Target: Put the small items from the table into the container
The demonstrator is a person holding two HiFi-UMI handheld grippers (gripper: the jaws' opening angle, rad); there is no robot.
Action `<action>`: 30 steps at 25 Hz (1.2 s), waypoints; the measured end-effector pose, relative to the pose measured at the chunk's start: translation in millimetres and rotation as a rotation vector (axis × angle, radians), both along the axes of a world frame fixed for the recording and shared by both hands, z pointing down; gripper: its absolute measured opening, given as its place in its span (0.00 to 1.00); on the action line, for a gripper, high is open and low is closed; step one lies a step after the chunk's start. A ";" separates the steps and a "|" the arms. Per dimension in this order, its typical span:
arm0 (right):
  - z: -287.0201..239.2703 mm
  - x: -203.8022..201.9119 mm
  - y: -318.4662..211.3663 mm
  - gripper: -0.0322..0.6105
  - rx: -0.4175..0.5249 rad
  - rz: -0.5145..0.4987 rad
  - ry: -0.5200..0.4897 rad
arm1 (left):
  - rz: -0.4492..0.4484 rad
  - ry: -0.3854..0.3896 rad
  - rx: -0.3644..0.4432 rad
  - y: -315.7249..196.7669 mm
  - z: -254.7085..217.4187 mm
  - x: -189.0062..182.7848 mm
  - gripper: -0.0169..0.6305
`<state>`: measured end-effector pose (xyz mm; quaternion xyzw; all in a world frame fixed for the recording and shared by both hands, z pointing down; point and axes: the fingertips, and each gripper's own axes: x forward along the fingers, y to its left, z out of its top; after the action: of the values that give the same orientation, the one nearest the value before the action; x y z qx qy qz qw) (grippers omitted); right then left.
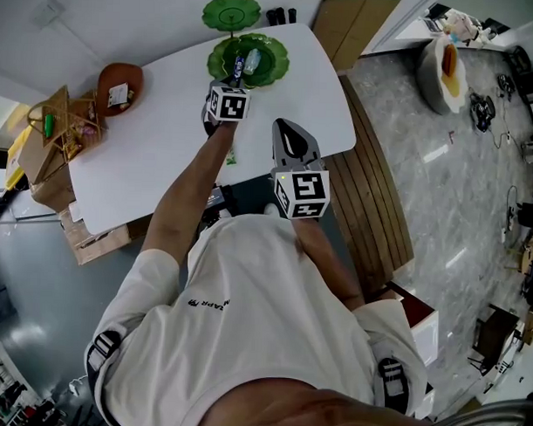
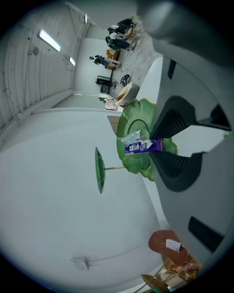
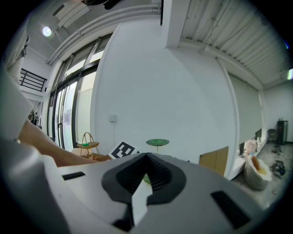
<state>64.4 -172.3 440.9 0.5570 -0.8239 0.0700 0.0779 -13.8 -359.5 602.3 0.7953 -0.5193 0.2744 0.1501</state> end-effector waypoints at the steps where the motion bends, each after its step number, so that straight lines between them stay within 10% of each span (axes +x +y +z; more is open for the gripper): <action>1: 0.2 0.5 -1.5 0.06 -0.001 0.000 0.000 | 0.000 -0.001 0.000 -1.6 0.0 0.4 0.16; 30: 3.0 -14.3 -2.4 0.06 0.000 -0.044 -0.009 | -0.019 0.052 0.111 20.2 -35.0 -6.3 0.15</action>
<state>50.2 -174.7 443.9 0.5382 -0.8364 0.0709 0.0757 -20.1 -339.2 567.3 0.8041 -0.5374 0.2231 0.1218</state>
